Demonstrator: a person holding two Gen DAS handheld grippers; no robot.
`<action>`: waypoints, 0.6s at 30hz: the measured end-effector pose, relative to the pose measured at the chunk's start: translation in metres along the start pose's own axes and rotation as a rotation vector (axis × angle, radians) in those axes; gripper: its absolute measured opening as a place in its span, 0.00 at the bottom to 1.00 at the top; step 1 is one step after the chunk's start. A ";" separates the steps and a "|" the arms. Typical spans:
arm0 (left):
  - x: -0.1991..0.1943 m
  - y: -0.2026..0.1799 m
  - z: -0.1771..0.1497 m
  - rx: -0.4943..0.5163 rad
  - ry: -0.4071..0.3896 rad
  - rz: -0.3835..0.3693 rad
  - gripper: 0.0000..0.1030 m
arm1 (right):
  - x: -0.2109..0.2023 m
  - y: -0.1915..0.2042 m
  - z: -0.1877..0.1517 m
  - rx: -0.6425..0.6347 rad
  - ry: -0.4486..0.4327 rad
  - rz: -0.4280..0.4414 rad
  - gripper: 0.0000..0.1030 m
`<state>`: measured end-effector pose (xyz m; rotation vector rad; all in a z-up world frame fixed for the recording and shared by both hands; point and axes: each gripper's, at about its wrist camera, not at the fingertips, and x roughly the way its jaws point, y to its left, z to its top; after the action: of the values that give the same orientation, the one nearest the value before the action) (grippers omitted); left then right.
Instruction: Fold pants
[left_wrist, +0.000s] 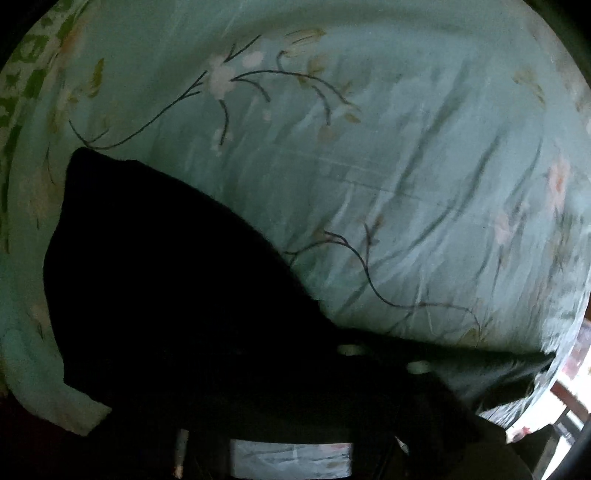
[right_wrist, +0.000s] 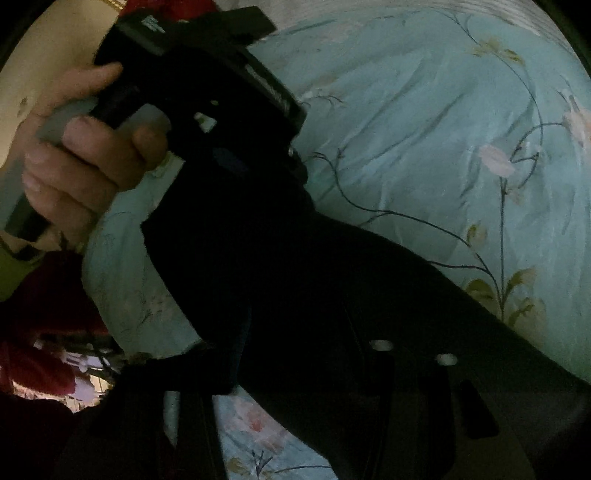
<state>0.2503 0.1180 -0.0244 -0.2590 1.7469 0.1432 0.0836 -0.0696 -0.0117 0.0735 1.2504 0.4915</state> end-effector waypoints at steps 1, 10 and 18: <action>-0.005 -0.001 -0.004 0.008 -0.025 0.002 0.08 | 0.000 0.001 0.000 -0.005 -0.003 -0.010 0.08; -0.064 0.041 -0.094 -0.035 -0.285 -0.151 0.04 | -0.037 0.033 -0.002 -0.152 -0.089 -0.022 0.06; -0.028 0.108 -0.170 -0.165 -0.364 -0.357 0.04 | -0.024 0.071 -0.028 -0.343 -0.005 -0.113 0.06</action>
<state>0.0663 0.1848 0.0302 -0.6214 1.3064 0.0690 0.0304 -0.0214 0.0229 -0.2841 1.1425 0.6006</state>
